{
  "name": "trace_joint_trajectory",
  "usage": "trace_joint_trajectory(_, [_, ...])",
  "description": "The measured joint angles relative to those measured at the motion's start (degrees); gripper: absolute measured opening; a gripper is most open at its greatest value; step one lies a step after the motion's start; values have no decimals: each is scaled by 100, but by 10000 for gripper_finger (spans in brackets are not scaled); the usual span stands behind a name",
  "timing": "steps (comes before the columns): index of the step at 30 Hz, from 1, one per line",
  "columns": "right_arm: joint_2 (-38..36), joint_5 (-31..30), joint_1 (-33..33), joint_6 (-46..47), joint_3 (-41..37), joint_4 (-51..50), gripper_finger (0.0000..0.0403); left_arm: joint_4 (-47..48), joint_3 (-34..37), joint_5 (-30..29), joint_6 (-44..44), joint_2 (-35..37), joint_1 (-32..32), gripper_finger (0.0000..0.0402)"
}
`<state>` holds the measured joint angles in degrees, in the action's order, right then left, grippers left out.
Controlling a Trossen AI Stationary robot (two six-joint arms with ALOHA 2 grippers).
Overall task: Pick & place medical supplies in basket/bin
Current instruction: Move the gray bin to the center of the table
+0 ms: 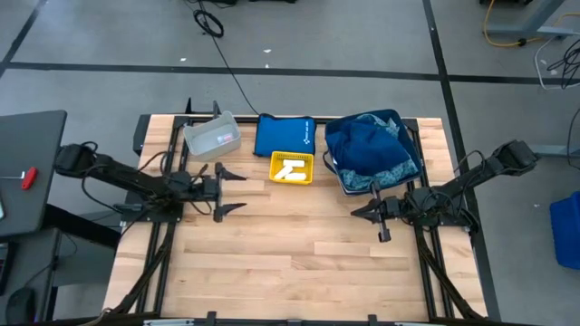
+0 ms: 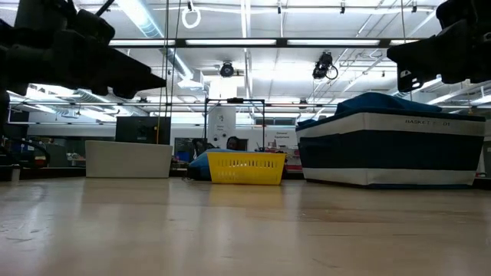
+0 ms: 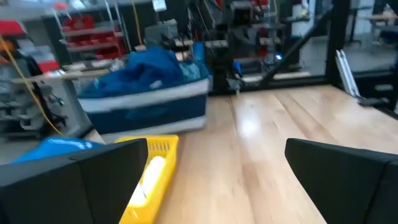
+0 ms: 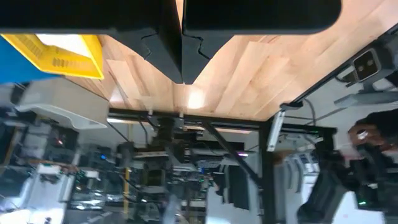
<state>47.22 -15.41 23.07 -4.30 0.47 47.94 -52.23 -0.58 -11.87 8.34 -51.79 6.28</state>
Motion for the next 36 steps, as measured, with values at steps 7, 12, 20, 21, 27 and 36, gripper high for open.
trace_joint_trajectory(7, [1,-612,-7,344,0,-173,0,899,0,47,-307,729,-45,385])
trace_joint_trajectory(12, [1,-1254,-7,375,0,-204,0,1028,2,277,-652,989,-417,385])
trace_joint_trajectory(20, [1,-2719,-7,273,0,-252,0,804,2,1079,-1314,1158,-1758,377])
trace_joint_trajectory(21, [1,-2834,-7,213,0,-262,0,782,2,1269,-1485,1158,-1952,374])
trace_joint_trajectory(27, [-6,-2847,-136,50,0,-264,0,790,4,1941,-1783,1156,-2604,364])
trace_joint_trajectory(36, [-12,-1658,-254,707,0,-279,0,1036,4,2283,-1781,1156,-2644,363])
